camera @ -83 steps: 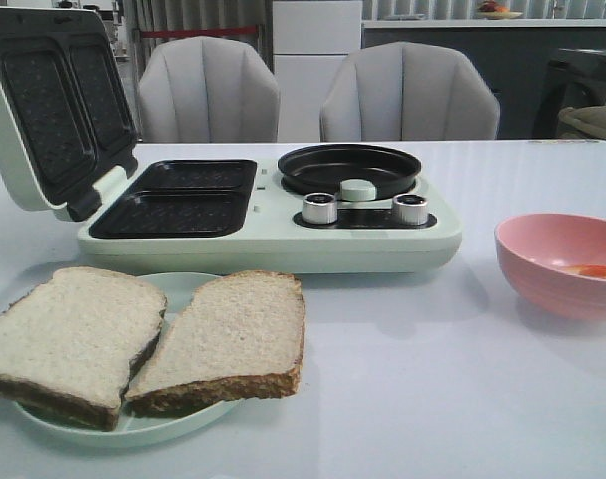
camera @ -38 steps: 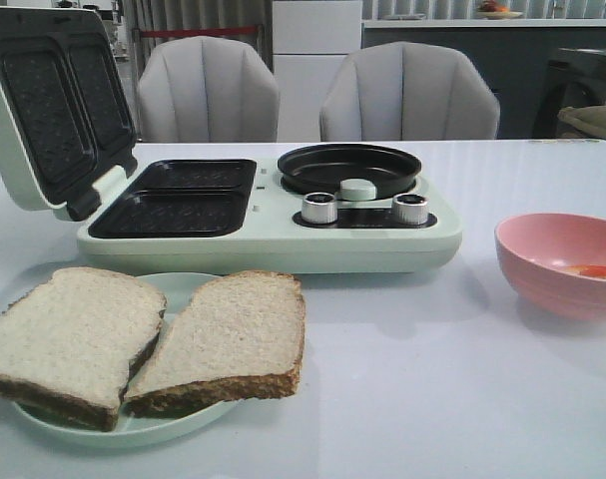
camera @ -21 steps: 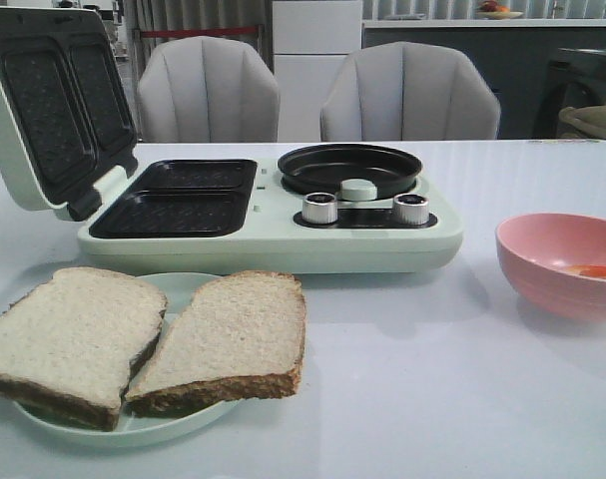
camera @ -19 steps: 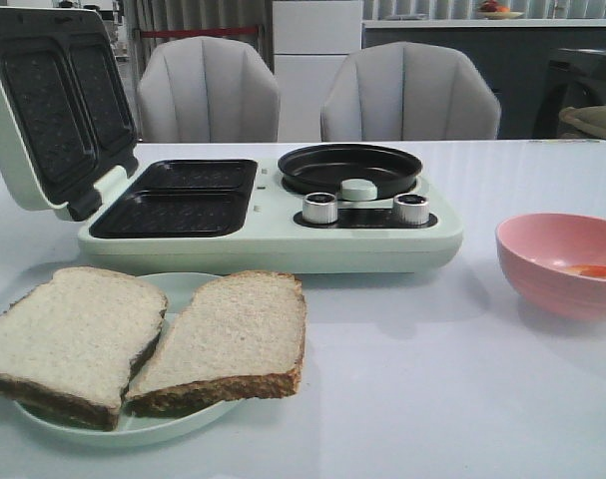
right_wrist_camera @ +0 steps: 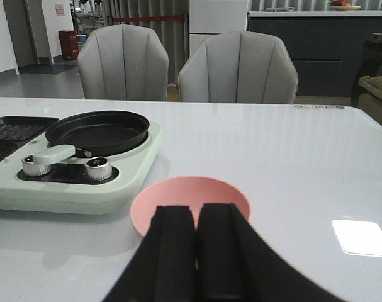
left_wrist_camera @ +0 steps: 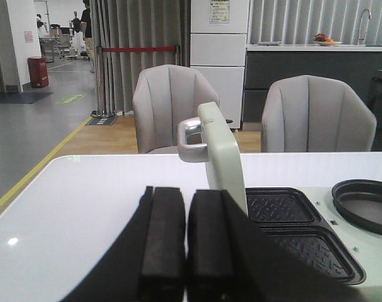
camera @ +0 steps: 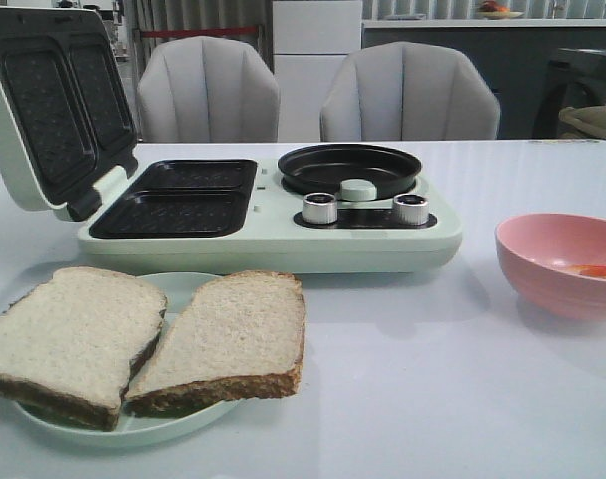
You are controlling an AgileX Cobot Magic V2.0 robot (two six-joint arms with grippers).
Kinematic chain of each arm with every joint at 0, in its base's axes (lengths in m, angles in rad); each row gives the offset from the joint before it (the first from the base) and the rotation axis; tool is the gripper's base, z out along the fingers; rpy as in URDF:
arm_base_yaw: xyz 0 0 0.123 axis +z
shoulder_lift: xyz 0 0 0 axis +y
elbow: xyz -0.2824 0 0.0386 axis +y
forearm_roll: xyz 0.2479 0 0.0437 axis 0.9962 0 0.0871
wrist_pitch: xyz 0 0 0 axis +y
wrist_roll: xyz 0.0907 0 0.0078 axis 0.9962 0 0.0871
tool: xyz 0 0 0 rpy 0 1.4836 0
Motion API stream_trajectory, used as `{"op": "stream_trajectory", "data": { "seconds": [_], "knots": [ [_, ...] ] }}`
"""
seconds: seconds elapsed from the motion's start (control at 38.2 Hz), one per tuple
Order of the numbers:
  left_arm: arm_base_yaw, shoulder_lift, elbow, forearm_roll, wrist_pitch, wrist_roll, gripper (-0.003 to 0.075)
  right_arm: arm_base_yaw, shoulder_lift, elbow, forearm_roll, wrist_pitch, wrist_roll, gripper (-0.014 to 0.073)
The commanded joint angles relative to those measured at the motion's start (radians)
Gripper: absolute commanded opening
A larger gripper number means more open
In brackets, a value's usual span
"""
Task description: Make breakfast with bread and shrimp
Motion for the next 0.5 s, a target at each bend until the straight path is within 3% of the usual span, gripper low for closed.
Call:
{"op": "stream_trajectory", "data": {
  "seconds": [0.0, 0.1, 0.21, 0.47],
  "knots": [
    [0.000, 0.018, -0.034, -0.012, -0.086, -0.008, 0.0113, -0.005, -0.019, -0.006, -0.011, -0.085, 0.001, 0.0143],
    [0.000, 0.019, -0.034, -0.008, -0.084, -0.008, 0.0119, -0.005, -0.019, -0.006, -0.011, -0.085, 0.001, 0.0143],
    [0.000, 0.030, -0.034, 0.014, -0.069, -0.008, 0.0171, -0.005, -0.019, -0.006, -0.011, -0.085, 0.001, 0.0143],
    [0.000, 0.047, -0.034, 0.101, -0.066, -0.008, 0.0482, -0.005, -0.019, -0.006, -0.011, -0.085, 0.001, 0.0143]
  ]
}}
